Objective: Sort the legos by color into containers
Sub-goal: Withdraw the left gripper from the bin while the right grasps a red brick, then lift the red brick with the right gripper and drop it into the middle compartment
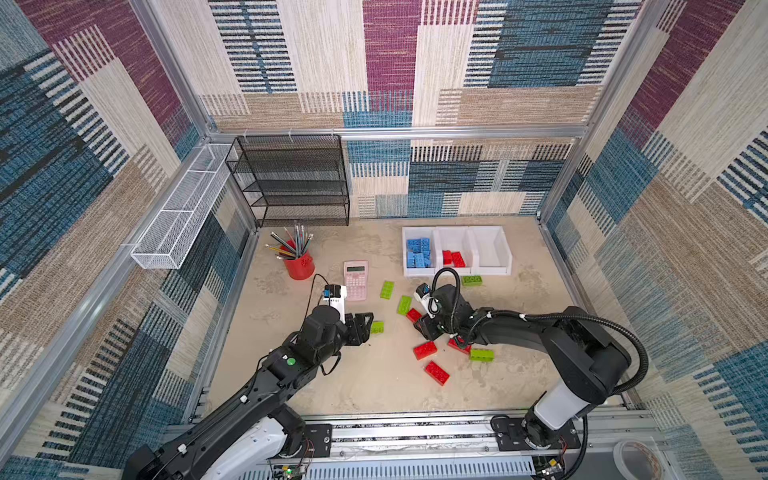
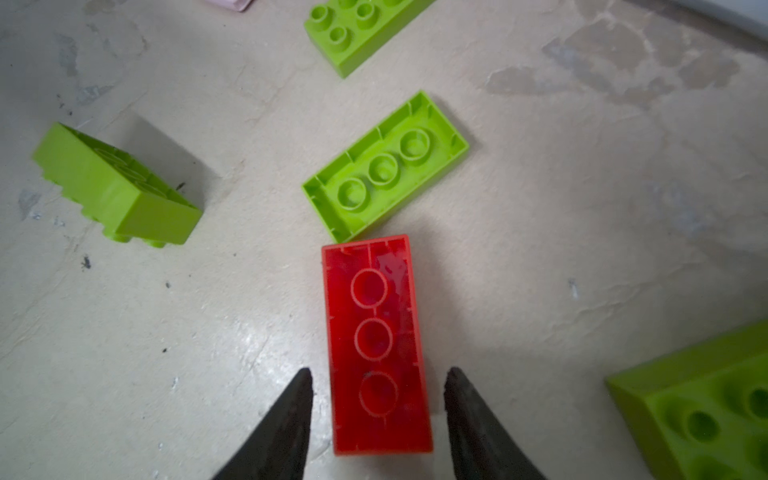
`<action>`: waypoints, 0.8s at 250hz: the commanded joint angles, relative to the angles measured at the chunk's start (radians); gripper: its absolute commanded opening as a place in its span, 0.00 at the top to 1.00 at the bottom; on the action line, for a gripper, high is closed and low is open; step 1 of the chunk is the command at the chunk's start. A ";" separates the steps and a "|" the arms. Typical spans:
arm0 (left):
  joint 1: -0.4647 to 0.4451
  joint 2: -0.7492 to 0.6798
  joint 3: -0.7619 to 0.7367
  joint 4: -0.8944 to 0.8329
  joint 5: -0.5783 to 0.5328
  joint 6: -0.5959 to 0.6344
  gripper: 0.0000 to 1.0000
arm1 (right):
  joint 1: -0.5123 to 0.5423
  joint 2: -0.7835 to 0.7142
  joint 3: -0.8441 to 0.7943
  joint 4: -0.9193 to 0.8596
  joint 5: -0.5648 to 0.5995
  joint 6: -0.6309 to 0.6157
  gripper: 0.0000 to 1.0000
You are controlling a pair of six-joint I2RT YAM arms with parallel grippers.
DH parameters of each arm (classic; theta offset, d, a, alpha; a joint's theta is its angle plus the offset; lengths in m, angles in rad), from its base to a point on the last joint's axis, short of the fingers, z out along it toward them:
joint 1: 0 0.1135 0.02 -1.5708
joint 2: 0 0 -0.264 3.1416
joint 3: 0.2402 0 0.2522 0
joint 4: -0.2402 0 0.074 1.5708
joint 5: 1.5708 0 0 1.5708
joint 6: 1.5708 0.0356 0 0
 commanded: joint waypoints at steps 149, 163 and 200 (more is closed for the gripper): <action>0.000 -0.012 -0.040 -0.028 0.005 -0.024 0.31 | 0.031 0.028 -0.010 0.064 0.074 -0.009 0.59; 0.001 -0.012 -0.042 -0.028 0.005 -0.024 0.31 | 0.032 0.027 -0.011 0.065 0.074 -0.006 0.62; -0.001 -0.011 -0.049 -0.025 0.007 -0.024 0.31 | 0.033 0.004 -0.012 0.063 0.082 0.011 0.66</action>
